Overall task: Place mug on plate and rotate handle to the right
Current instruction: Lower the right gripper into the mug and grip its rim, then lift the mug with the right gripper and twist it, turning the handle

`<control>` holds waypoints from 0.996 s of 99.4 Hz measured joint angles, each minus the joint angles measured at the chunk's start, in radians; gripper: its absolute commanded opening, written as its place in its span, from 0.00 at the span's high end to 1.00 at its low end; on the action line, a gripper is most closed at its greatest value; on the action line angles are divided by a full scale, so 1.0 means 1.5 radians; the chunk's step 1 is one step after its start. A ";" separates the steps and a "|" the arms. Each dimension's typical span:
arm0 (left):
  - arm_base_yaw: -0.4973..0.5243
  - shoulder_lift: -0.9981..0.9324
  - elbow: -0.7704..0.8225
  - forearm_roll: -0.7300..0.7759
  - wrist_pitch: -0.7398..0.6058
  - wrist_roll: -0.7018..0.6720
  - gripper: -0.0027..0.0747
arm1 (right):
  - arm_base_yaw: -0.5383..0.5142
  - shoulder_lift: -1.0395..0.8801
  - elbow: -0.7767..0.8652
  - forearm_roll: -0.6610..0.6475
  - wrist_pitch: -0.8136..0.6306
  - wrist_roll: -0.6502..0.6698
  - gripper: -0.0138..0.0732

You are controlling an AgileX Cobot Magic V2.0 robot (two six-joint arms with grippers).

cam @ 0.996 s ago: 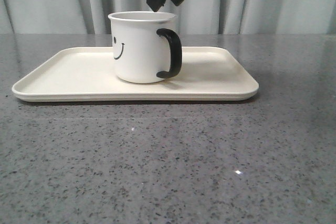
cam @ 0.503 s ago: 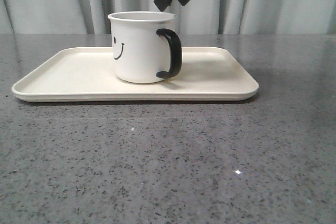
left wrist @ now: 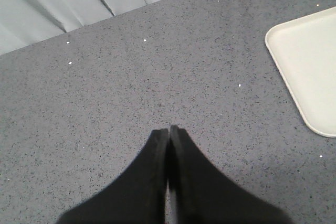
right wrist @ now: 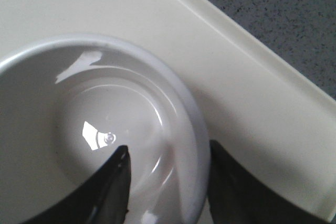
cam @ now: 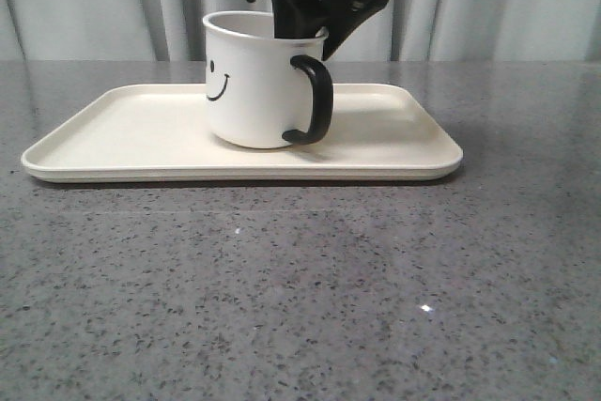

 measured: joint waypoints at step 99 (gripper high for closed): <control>0.000 0.000 0.000 0.002 0.000 0.000 0.99 | 0.000 0.001 -0.136 -0.008 0.077 -0.061 0.98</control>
